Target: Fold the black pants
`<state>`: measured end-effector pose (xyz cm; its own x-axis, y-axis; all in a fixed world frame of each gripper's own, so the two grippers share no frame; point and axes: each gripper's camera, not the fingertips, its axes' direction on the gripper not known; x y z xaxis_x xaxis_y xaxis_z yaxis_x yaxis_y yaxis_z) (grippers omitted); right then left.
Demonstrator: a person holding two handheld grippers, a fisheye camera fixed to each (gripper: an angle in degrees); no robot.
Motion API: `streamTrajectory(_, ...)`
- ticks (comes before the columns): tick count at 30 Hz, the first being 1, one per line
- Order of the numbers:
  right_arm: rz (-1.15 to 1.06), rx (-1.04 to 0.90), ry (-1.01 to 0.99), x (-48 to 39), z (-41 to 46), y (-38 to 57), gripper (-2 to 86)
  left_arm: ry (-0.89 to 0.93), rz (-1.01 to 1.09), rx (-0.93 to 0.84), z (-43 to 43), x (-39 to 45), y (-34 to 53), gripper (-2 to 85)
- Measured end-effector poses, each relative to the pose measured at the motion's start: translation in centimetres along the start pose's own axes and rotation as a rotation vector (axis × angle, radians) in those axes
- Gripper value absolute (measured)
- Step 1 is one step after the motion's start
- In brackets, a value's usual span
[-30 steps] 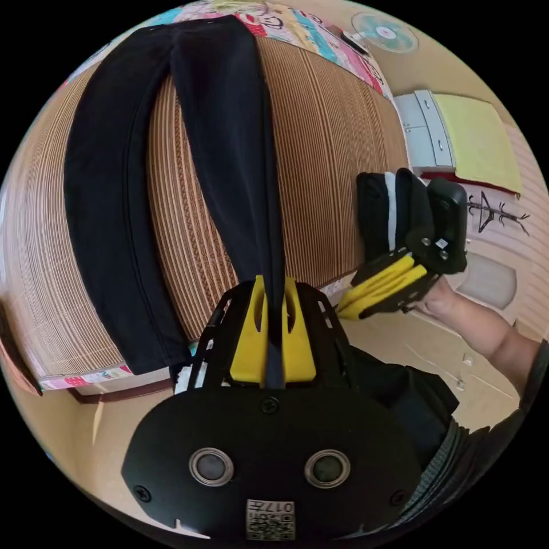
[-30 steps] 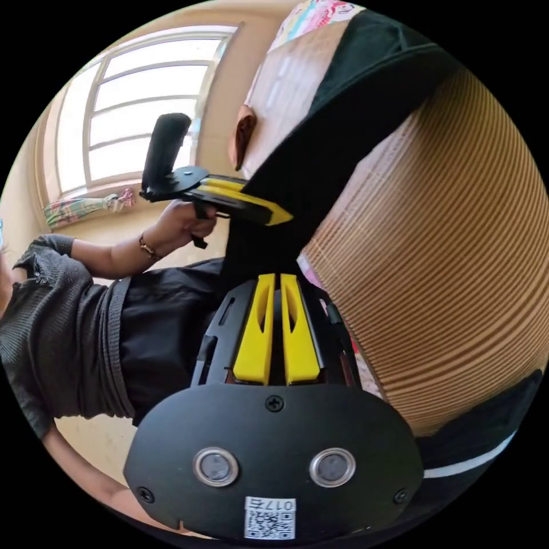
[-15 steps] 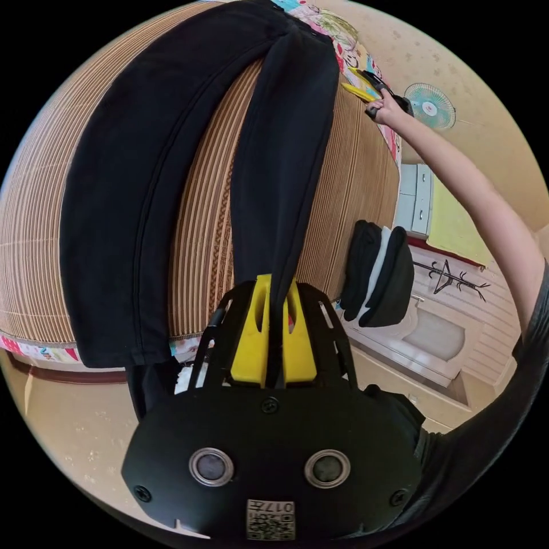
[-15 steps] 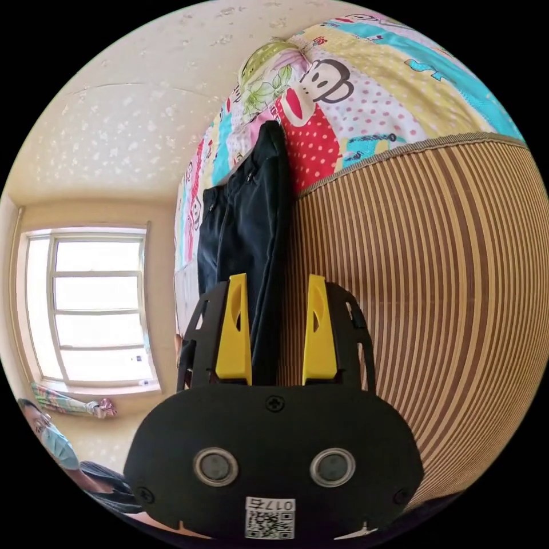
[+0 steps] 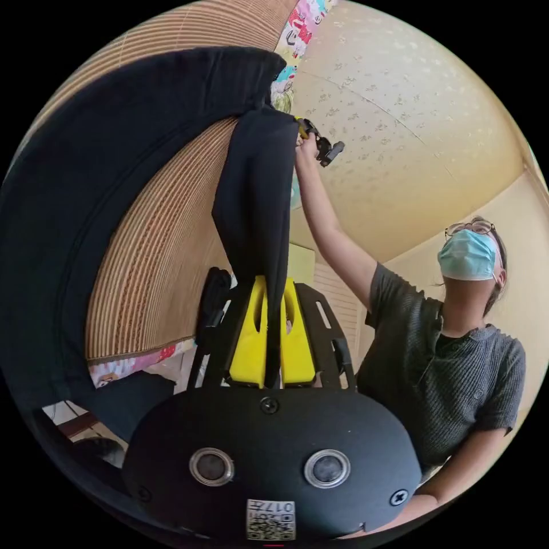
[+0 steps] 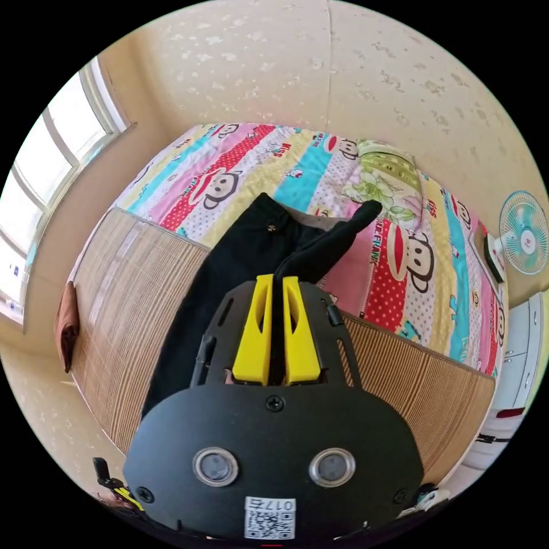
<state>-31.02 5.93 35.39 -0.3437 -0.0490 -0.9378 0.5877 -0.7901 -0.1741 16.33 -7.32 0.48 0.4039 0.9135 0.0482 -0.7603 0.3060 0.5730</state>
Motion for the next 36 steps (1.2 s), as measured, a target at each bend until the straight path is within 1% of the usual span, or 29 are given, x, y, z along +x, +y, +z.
streamTrajectory(2, -0.027, -0.036, -0.109, -2.9, 2.2, -2.2, 4.5, -0.166, -0.005, 0.01, -2.2, 1.2, -0.5, 3.1)
streamTrajectory(3, -0.036, -0.058, -0.202, -4.2, 3.8, -2.9, 5.3, -0.217, -0.017, 0.024, -2.8, 1.4, -0.6, 3.3)
streamTrajectory(4, -0.013, -0.039, -0.278, -4.8, 4.8, -2.8, 5.7, -0.331, -0.046, 0.066, -4.2, 1.4, -0.8, 3.7)
streamTrajectory(5, 0.004, -0.019, -0.309, -4.9, 5.0, -2.4, 5.6, -0.443, -0.081, 0.103, -5.6, 1.2, -1.0, 4.1)
streamTrajectory(6, 0.038, 0.014, -0.362, -4.9, 5.4, -1.2, 5.6, -0.498, -0.103, 0.118, -6.3, 1.0, -1.1, 4.2)
streamTrajectory(8, 0.046, 0.006, -0.426, -5.0, 6.3, 1.8, 6.1, -0.661, -0.154, 0.128, -8.7, 0.4, -1.7, 4.5)
streamTrajectory(11, -0.025, -0.109, -0.439, -5.4, 8.5, 10.1, 7.8, -0.762, -0.126, 0.057, -9.9, 0.5, -2.9, 4.8)
streamTrajectory(12, -0.046, -0.171, -0.426, -5.5, 9.4, 14.3, 8.4, -0.775, -0.115, 0.036, -9.9, 0.6, -3.2, 4.8)
streamTrajectory(13, -0.036, -0.22, -0.414, -5.2, 10.1, 18.4, 8.9, -0.796, -0.092, -0.012, -9.7, 0.8, -3.6, 4.9)
streamTrajectory(14, -0.017, -0.238, -0.415, -5.0, 10.4, 20.3, 9.1, -0.818, -0.067, -0.06, -9.2, 1.1, -4.0, 4.9)
streamTrajectory(16, 0.107, -0.271, -0.48, -3.5, 11.5, 26.5, 9.9, -0.866, -0.033, -0.123, -8.5, 1.6, -4.5, 5.0)
streamTrajectory(17, 0.153, -0.259, -0.51, -2.9, 11.7, 27.6, 10.1, -0.903, -0.011, -0.162, -8.0, 2.0, -4.7, 5.0)
streamTrajectory(19, 0.356, -0.148, -0.673, -0.5, 12.1, 29.8, 11.2, -0.941, 0.011, -0.211, -7.4, 2.4, -5.0, 5.0)
streamTrajectory(20, 0.398, -0.113, -0.717, -0.1, 12.2, 30.0, 11.6, -0.943, 0.011, -0.229, -7.3, 2.5, -5.1, 5.0)
streamTrajectory(21, 0.44, -0.053, -0.804, 0.2, 12.6, 29.9, 12.1, -0.937, 0.008, -0.234, -7.3, 2.5, -5.2, 5.0)
streamTrajectory(22, 0.444, -0.047, -0.867, 0.1, 13.5, 29.3, 12.1, -0.916, -0.001, -0.243, -7.3, 2.5, -5.4, 4.9)
streamTrajectory(23, 0.446, -0.058, -0.873, -0.1, 14.1, 29.0, 11.9, -0.895, -0.009, -0.254, -7.5, 2.5, -5.6, 4.9)
streamTrajectory(27, 0.484, -0.151, -0.772, 0.5, 16.4, 27.0, 4.8, -0.848, -0.032, -0.286, -7.8, 2.5, -6.0, 4.9)
streamTrajectory(29, 0.482, -0.133, -0.79, 1.0, 15.4, 26.4, 3.6, -0.825, -0.033, -0.317, -7.8, 2.9, -6.1, 4.8)
streamTrajectory(30, 0.432, -0.098, -0.785, 0.8, 13.7, 26.1, 3.3, -0.815, -0.032, -0.325, -7.7, 3.0, -6.0, 4.7)
streamTrajectory(32, 0.381, -0.034, -0.715, 0.5, 10.7, 26.5, 2.9, -0.685, 0.014, -0.329, -7.6, 3.9, -5.5, 4.2)
streamTrajectory(34, 0.433, 0.026, -0.626, 1.1, 8.6, 28.5, 2.8, -0.598, 0.022, -0.327, -7.5, 4.1, -5.0, 4.1)
streamTrajectory(36, 0.49, 0.011, -0.575, 1.7, 9.5, 30.3, 3.2, -0.624, -0.007, -0.329, -7.5, 3.5, -4.5, 4.0)
